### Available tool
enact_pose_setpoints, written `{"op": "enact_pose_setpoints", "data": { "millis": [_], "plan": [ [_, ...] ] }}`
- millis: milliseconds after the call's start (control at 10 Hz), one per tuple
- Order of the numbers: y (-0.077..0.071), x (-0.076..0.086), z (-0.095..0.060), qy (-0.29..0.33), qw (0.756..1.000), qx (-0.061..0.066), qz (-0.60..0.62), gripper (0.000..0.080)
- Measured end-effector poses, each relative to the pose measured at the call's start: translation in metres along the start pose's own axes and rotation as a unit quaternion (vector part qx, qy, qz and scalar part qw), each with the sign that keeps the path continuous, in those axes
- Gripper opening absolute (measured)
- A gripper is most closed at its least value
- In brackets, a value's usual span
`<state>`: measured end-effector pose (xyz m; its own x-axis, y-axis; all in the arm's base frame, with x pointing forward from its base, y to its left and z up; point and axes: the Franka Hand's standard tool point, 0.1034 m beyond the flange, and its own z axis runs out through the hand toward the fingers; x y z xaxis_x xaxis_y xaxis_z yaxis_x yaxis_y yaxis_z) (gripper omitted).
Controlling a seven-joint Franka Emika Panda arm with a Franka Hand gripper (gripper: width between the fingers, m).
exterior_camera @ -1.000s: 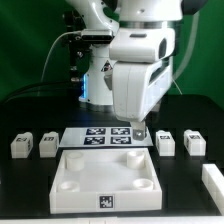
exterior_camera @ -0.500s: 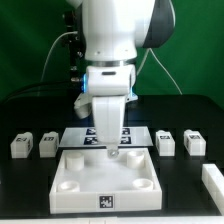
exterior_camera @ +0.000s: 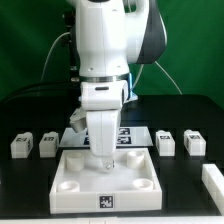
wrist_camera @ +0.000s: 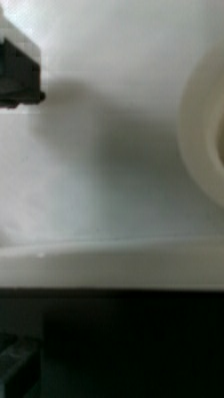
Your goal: Assemble one leg
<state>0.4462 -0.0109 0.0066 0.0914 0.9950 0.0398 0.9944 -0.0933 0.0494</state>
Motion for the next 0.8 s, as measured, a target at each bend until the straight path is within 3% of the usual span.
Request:
{"op": "enact_pose_setpoints", "data": {
  "millis": [400, 800],
  "plan": [
    [-0.0006, -0.0002, 0.0007, 0.0, 1.0, 0.001, 0.0, 0.0094],
    [-0.0006, -0.0008, 0.0008, 0.0, 1.0, 0.001, 0.002, 0.0059]
  ]
}}
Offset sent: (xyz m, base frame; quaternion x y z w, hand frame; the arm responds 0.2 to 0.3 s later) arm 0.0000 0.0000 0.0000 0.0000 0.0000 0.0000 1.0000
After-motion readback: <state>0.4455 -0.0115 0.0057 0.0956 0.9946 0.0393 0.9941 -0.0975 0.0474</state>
